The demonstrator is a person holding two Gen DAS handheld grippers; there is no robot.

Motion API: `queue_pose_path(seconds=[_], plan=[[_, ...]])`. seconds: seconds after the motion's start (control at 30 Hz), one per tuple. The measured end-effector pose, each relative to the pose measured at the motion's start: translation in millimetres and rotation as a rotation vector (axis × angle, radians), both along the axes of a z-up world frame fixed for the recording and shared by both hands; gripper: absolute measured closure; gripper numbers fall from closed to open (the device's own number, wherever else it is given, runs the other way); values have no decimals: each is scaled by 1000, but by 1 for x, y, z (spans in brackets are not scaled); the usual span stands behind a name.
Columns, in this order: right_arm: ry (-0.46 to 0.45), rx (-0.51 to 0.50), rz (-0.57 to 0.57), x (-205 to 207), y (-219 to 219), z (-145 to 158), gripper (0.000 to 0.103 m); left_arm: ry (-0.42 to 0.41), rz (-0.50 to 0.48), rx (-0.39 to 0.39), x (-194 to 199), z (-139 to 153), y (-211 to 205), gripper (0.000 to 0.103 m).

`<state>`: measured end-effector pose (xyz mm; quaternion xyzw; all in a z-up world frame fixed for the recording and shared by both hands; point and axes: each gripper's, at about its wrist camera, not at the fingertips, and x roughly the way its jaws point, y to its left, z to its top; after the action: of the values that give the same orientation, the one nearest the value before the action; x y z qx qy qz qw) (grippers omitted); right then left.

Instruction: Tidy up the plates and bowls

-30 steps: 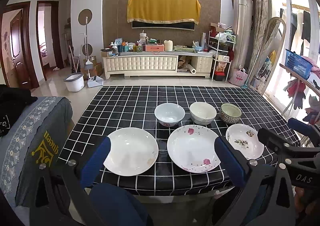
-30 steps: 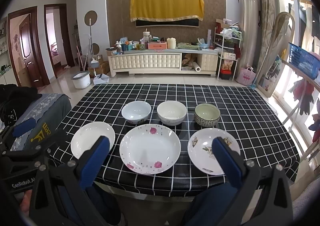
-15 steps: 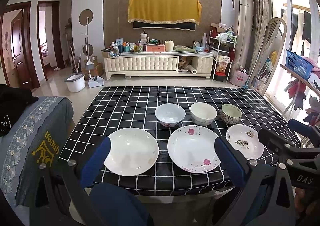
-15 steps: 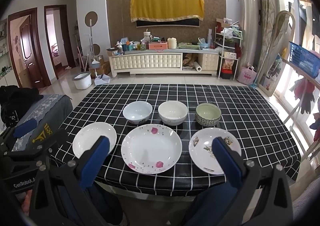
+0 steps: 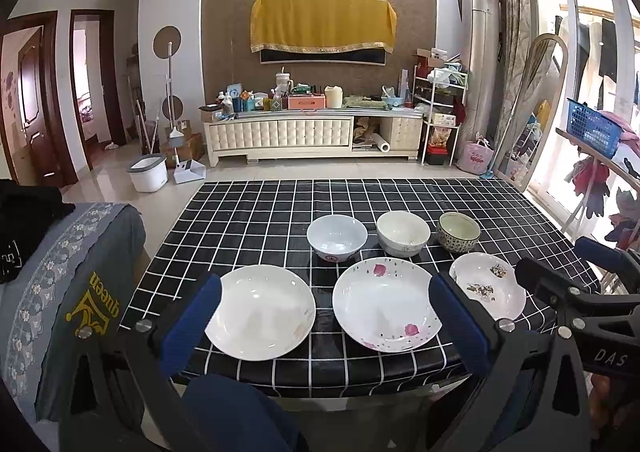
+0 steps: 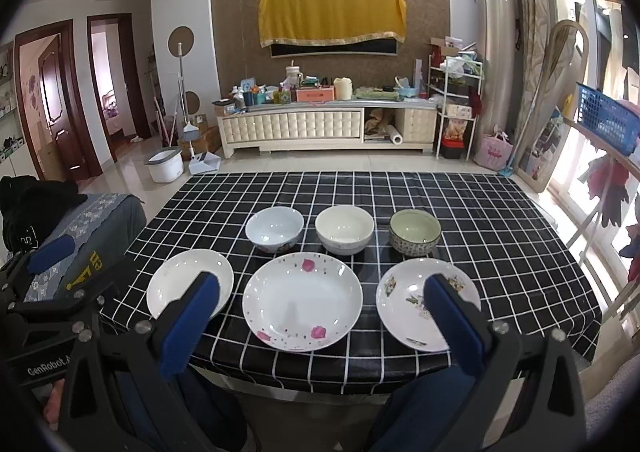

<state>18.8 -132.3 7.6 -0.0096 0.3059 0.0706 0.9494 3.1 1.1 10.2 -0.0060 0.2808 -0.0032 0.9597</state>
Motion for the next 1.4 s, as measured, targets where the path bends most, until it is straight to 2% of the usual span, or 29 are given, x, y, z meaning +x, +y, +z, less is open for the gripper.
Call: queue_pose_path(seconds=[0.2,0.3,0.37,0.5,0.63,0.73,0.83,0.93,1.03,1.17,1.33,1.4], plan=[[-7,-11,18,17,6,9,0,4,-20,12,12,5,5,0],[-11,-58,38,32,18,13,0,2,-3,20,22,9,14,0],[-33,-73,56,40,26,15,0,5,20,29,31,11,25,0],[-43,-38,98,64,45,18,0,29,72,31,47,9,50,0],[-28,1,155,86,67,13,0,68,124,4,59,3,79,0],[-7,-15,163,104,86,4,0,92,160,-4,70,-6,101,0],[65,-46,174,123,105,-13,0,137,193,-16,81,-21,119,0],[161,-21,236,140,122,-37,0,206,208,-50,96,-43,135,0],[207,-62,258,153,139,-59,0,279,244,-32,110,-69,148,0],[302,-98,302,170,157,-90,0,355,255,-68,124,-99,163,0],[405,-105,324,188,166,-125,7,439,261,-132,140,-132,180,0],[433,-119,340,192,171,-136,13,477,260,-147,145,-144,185,0]])
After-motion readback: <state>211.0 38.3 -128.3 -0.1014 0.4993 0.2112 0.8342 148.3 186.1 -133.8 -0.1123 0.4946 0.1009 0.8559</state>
